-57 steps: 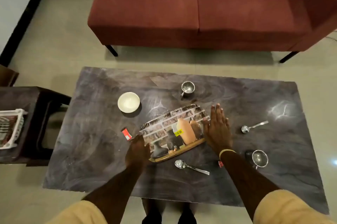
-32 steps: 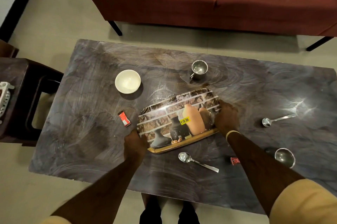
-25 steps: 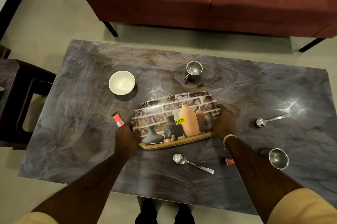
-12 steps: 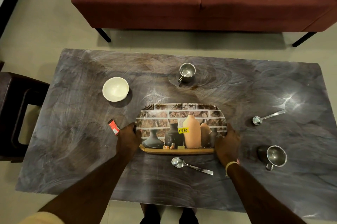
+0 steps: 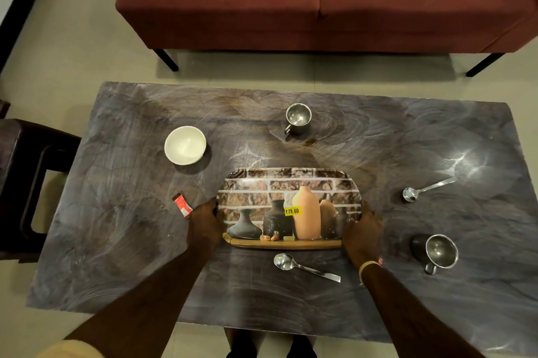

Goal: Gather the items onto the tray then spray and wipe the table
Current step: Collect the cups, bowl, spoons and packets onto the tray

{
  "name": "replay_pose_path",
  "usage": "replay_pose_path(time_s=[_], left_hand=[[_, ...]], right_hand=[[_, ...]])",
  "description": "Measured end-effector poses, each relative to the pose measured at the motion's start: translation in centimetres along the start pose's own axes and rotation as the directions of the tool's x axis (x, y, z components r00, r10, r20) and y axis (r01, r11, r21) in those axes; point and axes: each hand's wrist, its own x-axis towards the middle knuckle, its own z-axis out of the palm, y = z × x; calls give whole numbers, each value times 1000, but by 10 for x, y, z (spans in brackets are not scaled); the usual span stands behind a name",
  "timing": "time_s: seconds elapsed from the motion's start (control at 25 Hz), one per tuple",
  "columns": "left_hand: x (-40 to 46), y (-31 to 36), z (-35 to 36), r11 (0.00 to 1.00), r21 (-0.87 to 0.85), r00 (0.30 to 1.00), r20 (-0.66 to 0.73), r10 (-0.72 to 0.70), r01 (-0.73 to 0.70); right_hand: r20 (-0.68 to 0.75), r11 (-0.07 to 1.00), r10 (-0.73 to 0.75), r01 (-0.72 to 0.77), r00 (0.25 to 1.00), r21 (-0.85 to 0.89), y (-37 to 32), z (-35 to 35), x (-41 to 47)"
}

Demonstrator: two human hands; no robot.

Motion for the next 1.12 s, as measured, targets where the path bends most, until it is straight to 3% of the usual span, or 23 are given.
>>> replay_pose_path(time_s=[0.28,0.48,0.8,0.96,1.12], left_hand=[[-6,8,-9,1000,-7,1000,3,22,-22],[-12,25,-41,997,-57,999,20,-43,44],[13,28,-95,952,-146,944,-154,-292,270],[43,12,-98,948,-158,938,-172,-302,277],[75,-11,-100,960,-149,962,-108,-253,236]], right_hand=[[53,999,2,-1,999,-33,6,-1,1],[108,979,-65,84,992,-185,-8,-16,-7],[237,962,-252,270,938,-44,-110,-11,-18],[330,953,-301,297,895,63,-164,42,-26],[369,963,-259,207,893,174,-213,98,-30]])
